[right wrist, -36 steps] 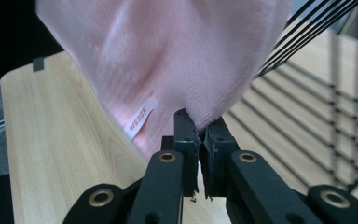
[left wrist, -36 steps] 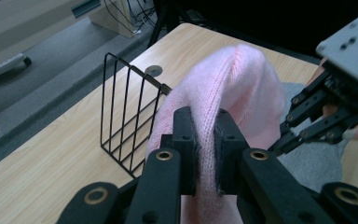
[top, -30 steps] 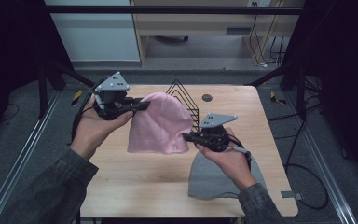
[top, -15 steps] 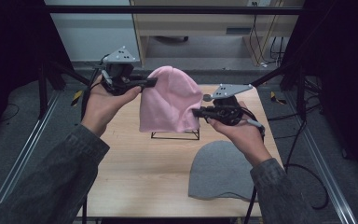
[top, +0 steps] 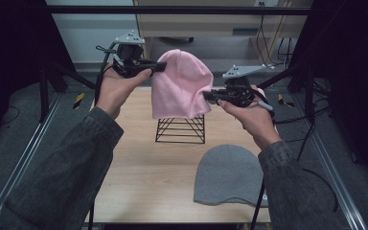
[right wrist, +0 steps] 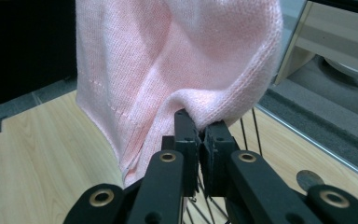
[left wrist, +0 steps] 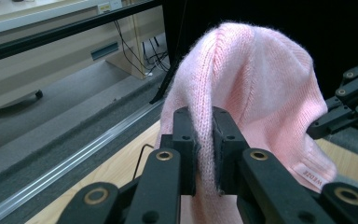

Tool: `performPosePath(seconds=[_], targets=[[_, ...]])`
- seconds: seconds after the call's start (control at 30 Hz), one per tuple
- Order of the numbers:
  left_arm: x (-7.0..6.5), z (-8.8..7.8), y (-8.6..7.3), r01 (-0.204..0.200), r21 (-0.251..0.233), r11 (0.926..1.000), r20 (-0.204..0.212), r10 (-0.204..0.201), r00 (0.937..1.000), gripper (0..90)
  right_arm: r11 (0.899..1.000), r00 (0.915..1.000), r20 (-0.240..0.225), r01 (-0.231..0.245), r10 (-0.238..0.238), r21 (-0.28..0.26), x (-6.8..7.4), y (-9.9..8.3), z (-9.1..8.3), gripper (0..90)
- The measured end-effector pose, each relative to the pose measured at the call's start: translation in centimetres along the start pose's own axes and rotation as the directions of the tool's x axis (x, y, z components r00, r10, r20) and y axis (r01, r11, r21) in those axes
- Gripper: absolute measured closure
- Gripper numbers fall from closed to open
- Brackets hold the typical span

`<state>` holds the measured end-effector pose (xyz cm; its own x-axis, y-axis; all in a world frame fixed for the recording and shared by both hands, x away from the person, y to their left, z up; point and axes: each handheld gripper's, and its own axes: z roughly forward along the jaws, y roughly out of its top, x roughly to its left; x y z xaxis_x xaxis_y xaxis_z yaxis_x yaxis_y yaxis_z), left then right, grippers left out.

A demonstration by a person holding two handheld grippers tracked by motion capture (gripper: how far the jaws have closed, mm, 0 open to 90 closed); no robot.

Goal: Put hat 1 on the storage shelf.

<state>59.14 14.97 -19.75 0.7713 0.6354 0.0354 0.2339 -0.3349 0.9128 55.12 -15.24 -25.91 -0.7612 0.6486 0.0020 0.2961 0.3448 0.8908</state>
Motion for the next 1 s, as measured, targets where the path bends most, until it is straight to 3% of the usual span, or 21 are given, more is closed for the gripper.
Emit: performPosePath(seconds=[0.37, 0.77, 1.0], targets=[[1.7, 2.2, 0.6, 0.006, -0.009, 0.9999, -0.017, -0.006, 0.9998, 81.1, 0.999, 0.9989, 0.025, -0.038, 0.038, -0.016, -2.5, 0.3, 1.8, 86.5], [4.0, 4.4, -0.1, 0.041, -0.016, 0.999, -0.021, -0.042, 0.9989, 80.8, 0.999, 0.996, 0.075, -0.049, 0.049, 0.001, -3.9, -0.1, 4.5, 86.3], [4.6, 5.1, -1.0, 0.032, 0.003, 0.9995, -0.036, -0.032, 0.9988, 80.8, 0.998, 0.9952, 0.08, -0.058, 0.056, 0.025, -4.6, -1.0, 5.8, 86.1]])
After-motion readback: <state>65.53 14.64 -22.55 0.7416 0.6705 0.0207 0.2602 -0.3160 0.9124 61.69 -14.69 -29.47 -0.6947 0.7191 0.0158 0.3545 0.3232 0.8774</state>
